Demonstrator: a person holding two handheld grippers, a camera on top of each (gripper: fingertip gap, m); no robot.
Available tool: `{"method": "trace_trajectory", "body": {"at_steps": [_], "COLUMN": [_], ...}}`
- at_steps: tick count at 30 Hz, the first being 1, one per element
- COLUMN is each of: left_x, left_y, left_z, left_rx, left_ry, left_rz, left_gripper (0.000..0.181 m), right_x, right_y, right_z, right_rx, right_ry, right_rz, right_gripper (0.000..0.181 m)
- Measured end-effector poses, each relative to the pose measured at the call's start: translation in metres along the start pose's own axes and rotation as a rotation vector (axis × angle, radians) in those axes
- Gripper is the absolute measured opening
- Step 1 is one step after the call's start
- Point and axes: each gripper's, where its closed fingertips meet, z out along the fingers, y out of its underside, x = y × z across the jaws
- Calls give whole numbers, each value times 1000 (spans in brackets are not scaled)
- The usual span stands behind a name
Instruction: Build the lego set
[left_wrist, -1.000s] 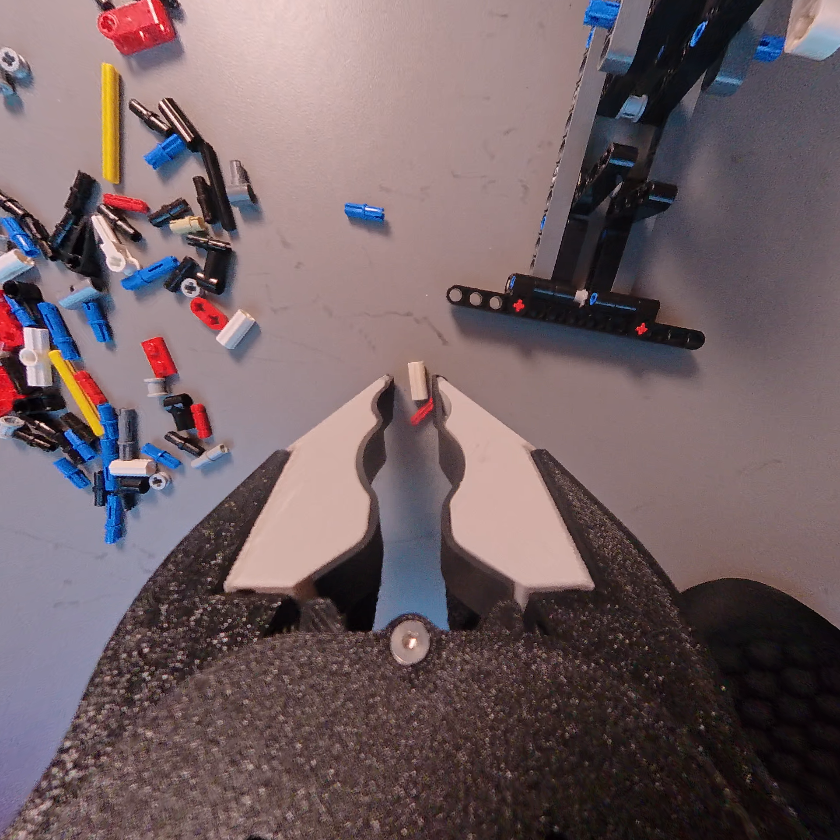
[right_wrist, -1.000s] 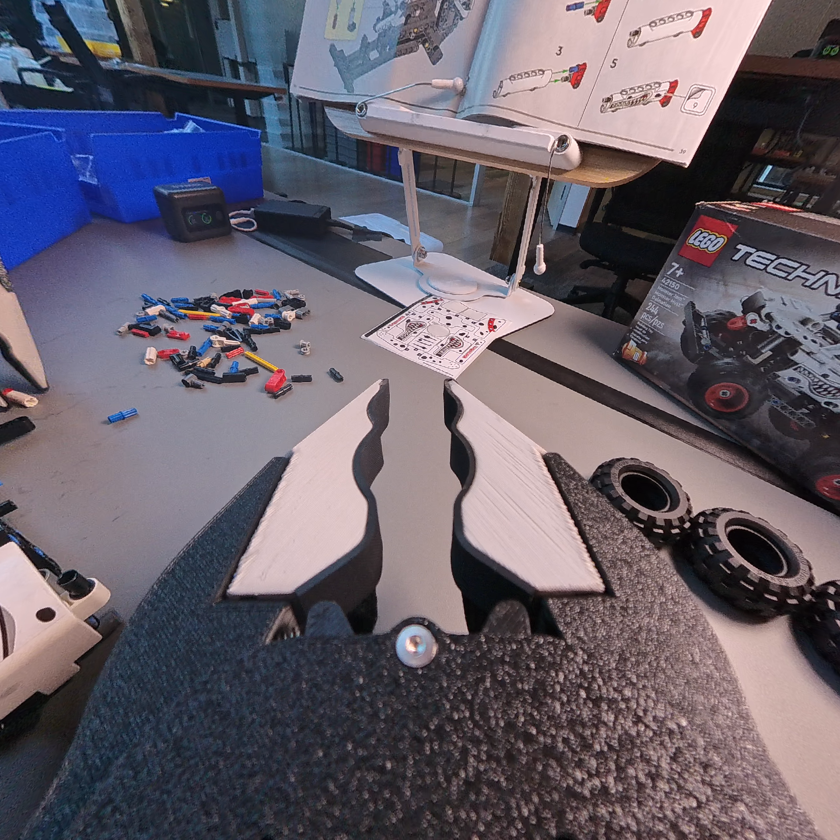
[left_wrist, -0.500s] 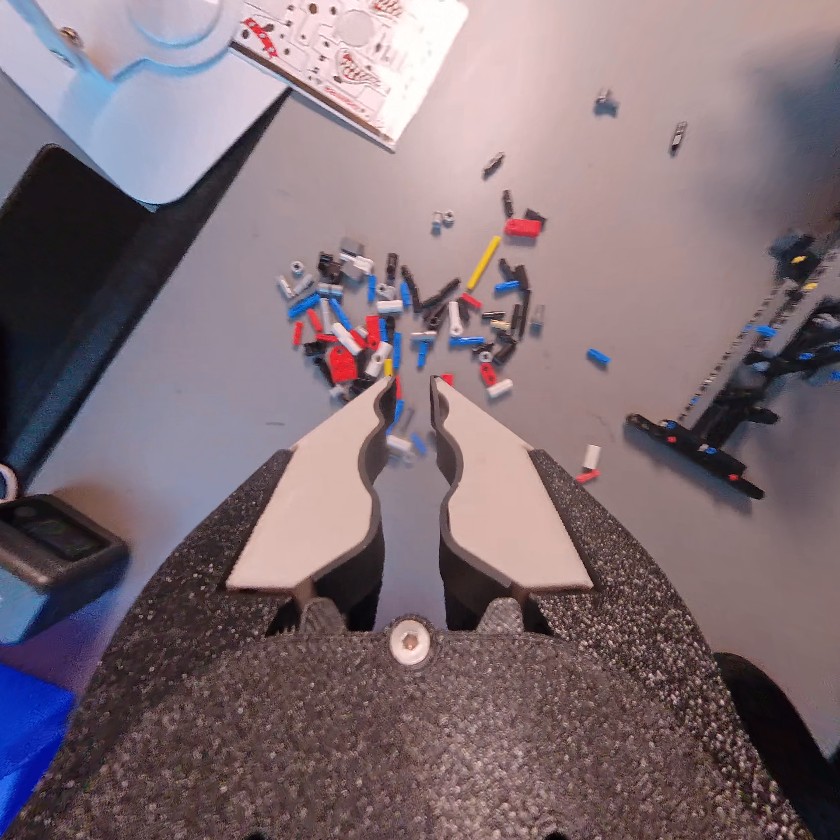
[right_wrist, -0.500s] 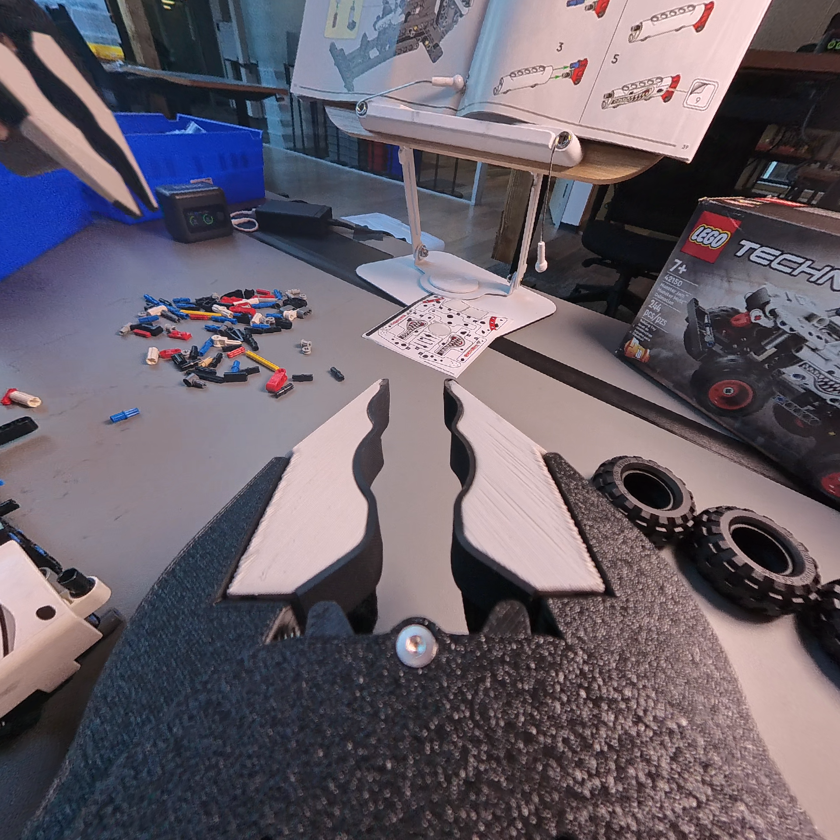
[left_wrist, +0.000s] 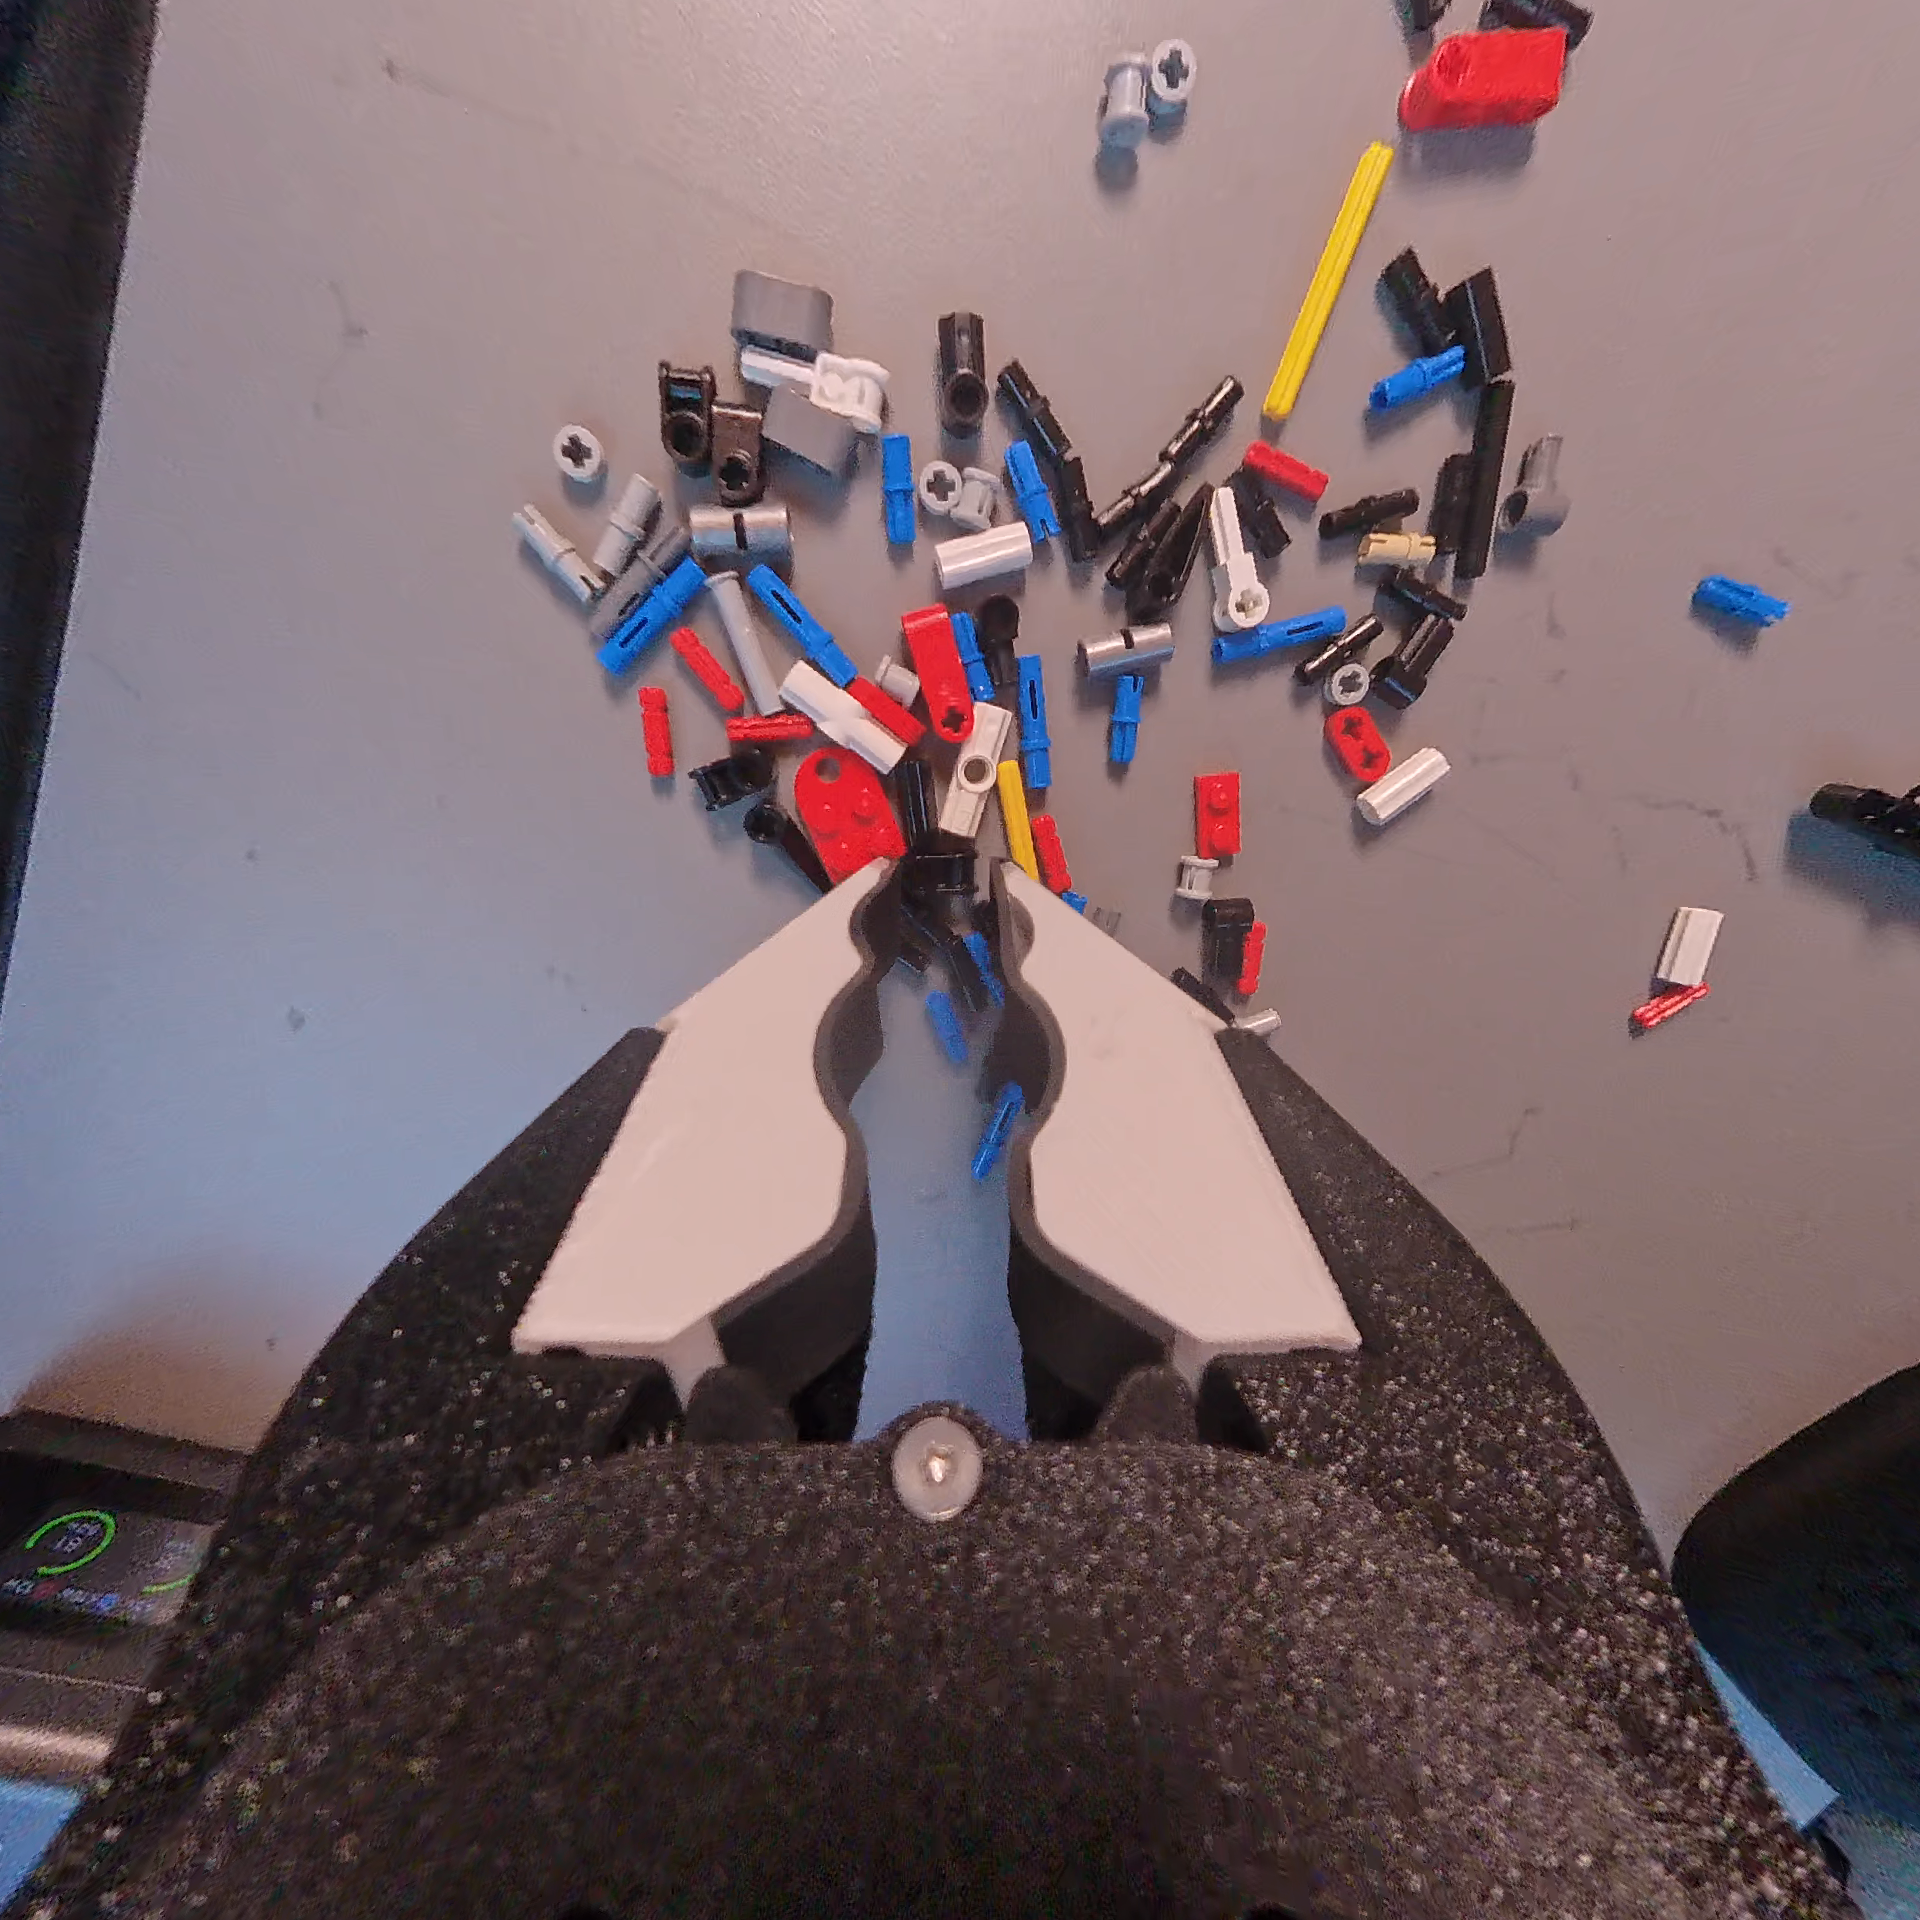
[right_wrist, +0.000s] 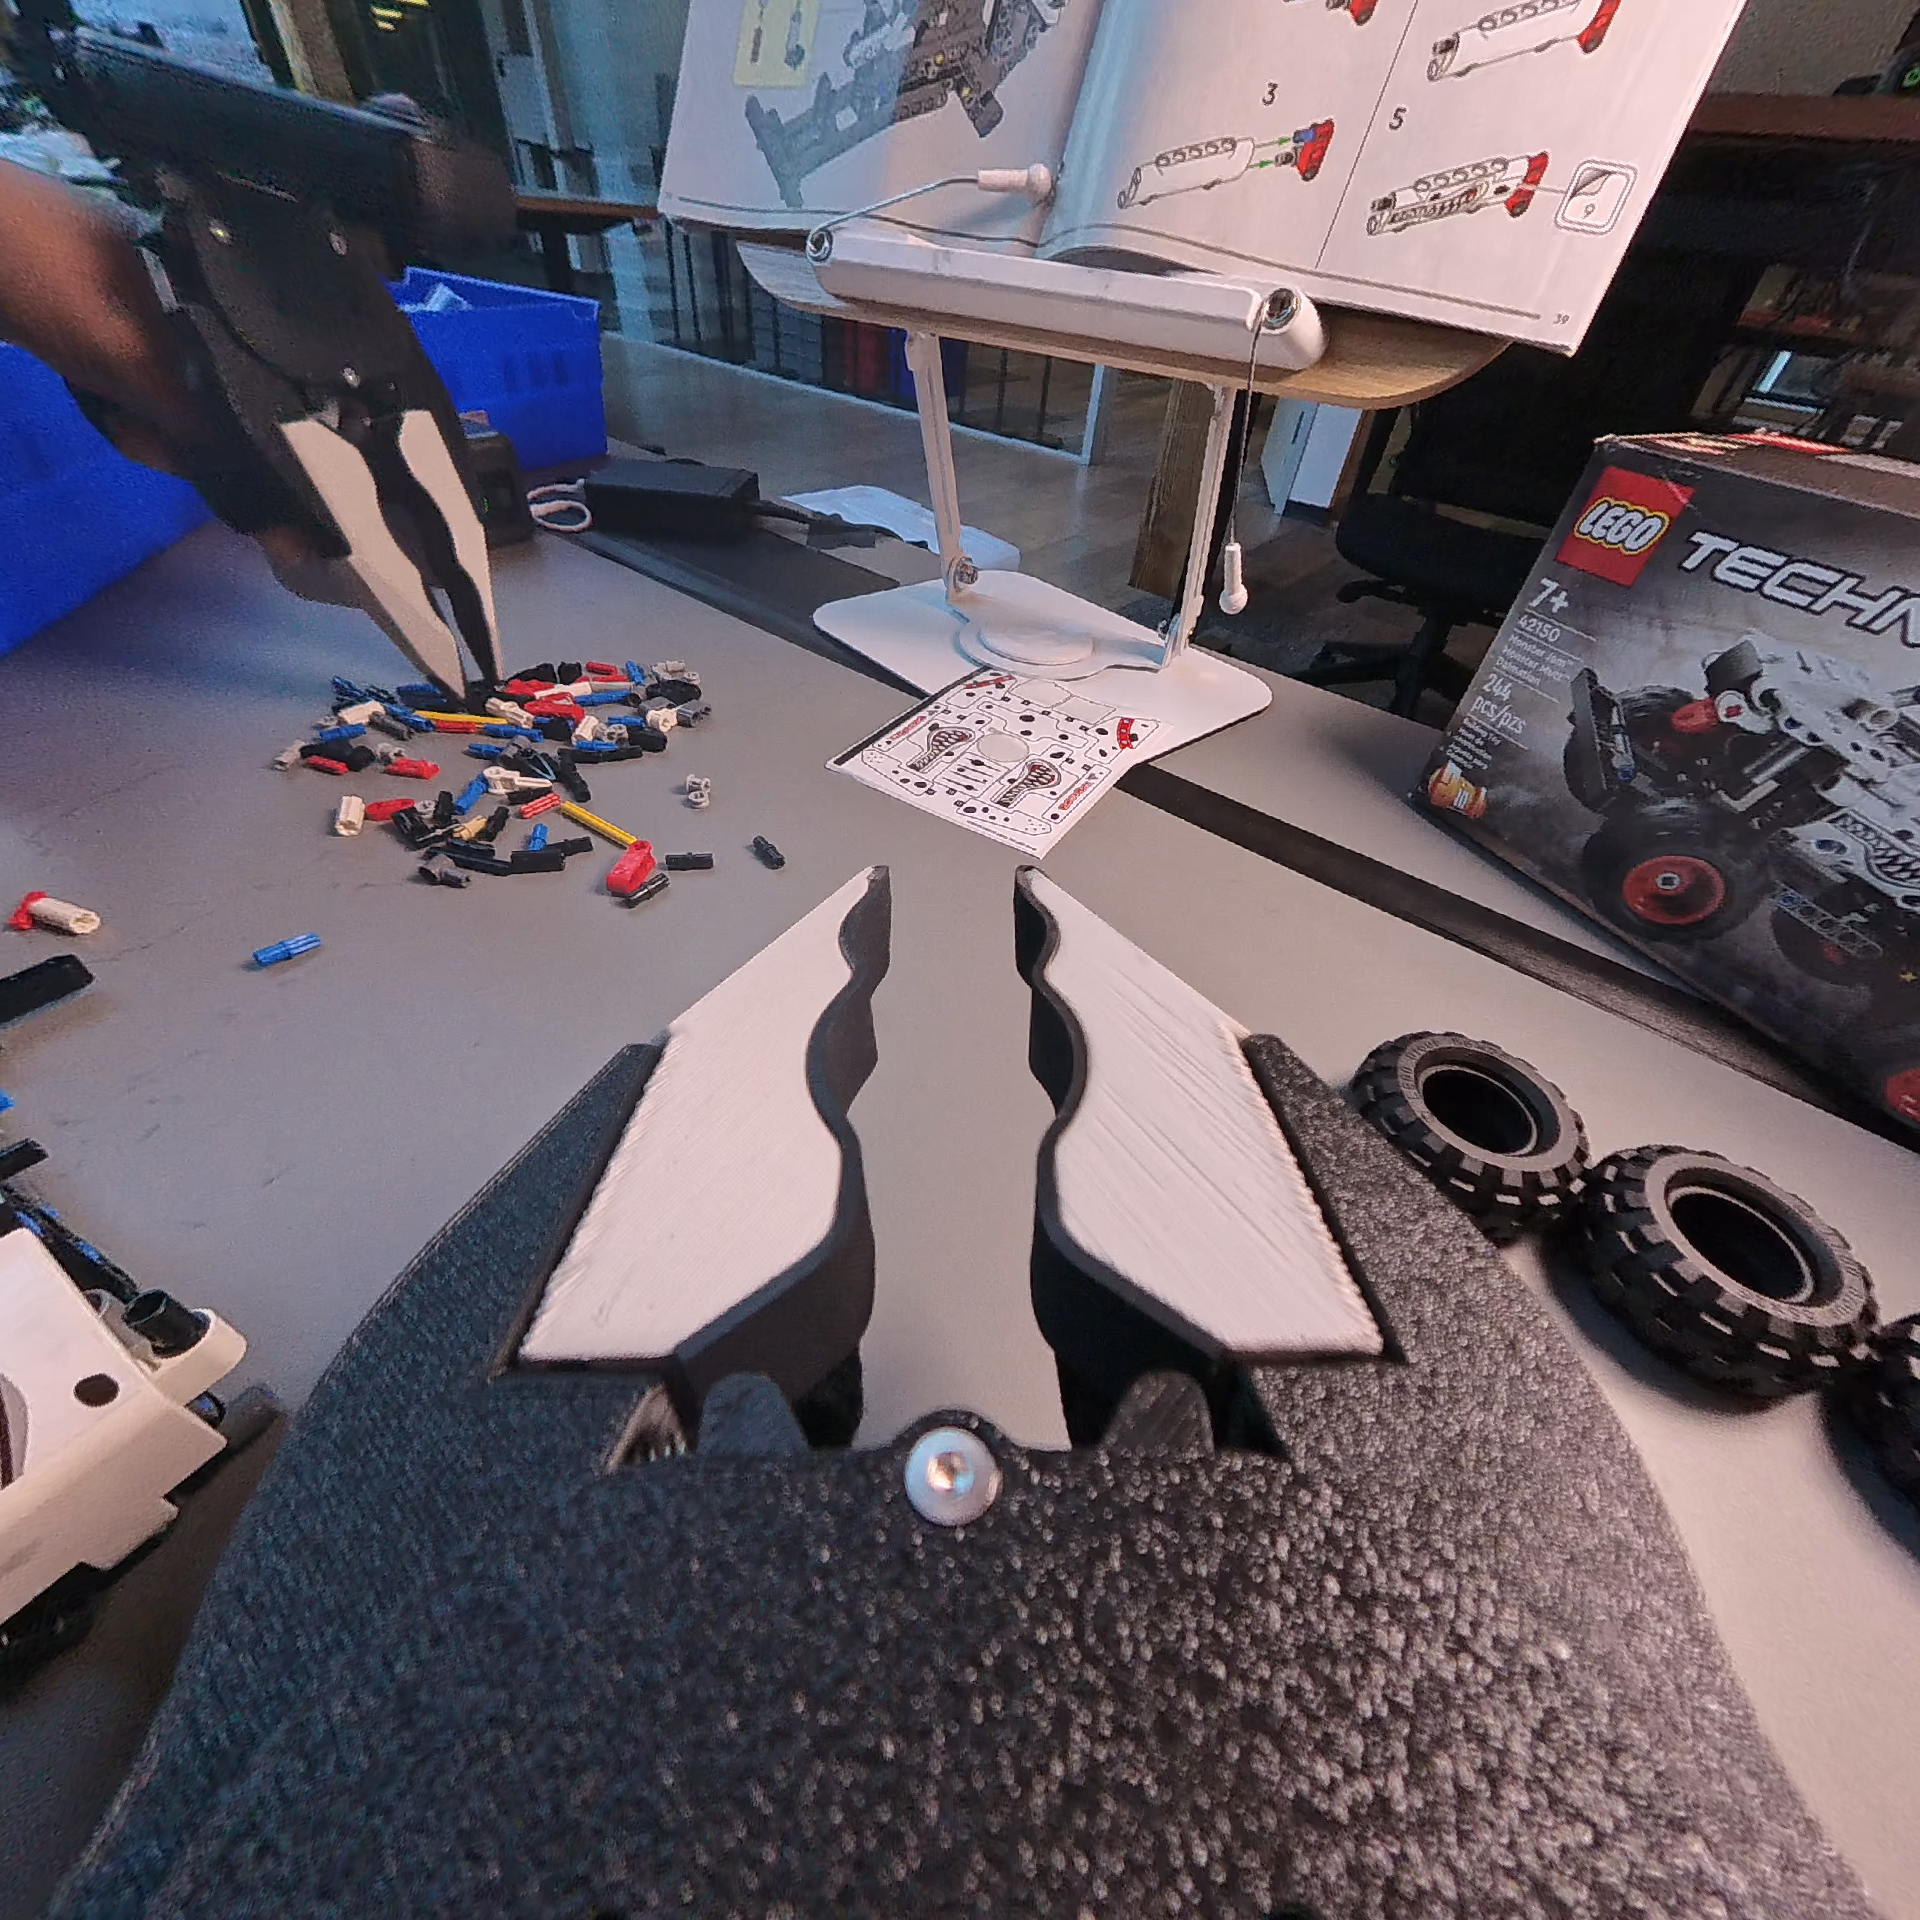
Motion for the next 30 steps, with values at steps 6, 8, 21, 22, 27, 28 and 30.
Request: {"method": "trace_trajectory", "body": {"at_steps": [6, 8, 21, 22, 27, 28, 30], "left_x": [-11, -13, -9, -8, -10, -9, -5], "left_y": [3, 2, 1, -1, -16, -19, -27], "left_z": [2, -1, -6, -7, -11, -12, -11], "left_rx": [-2, 15, 3, 10, 78, 94, 129], "left_ry": [-93, -100, -143, -135, -137, -135, -118], "left_rz": [33, 23, 43, 40, 30, 36, 58], "left_gripper": [15, 15, 20, 23, 24, 24, 19], "right_x": [-1, -1, -2, -2, -2, -2, -2], "right_y": [0, 1, 1, 1, 1, 1, 1], "right_z": [0, 0, 1, 1, 1, 1, 1], "right_rx": [-3, -4, -7, -6, -7, -7, -8], "right_ry": [0, 2, 0, 1, 0, -1, -1], "right_rz": [-12, -12, -18, -17, -16, -16, -17], "right_gripper": [23, 23, 23, 23, 23, 23, 24]}}
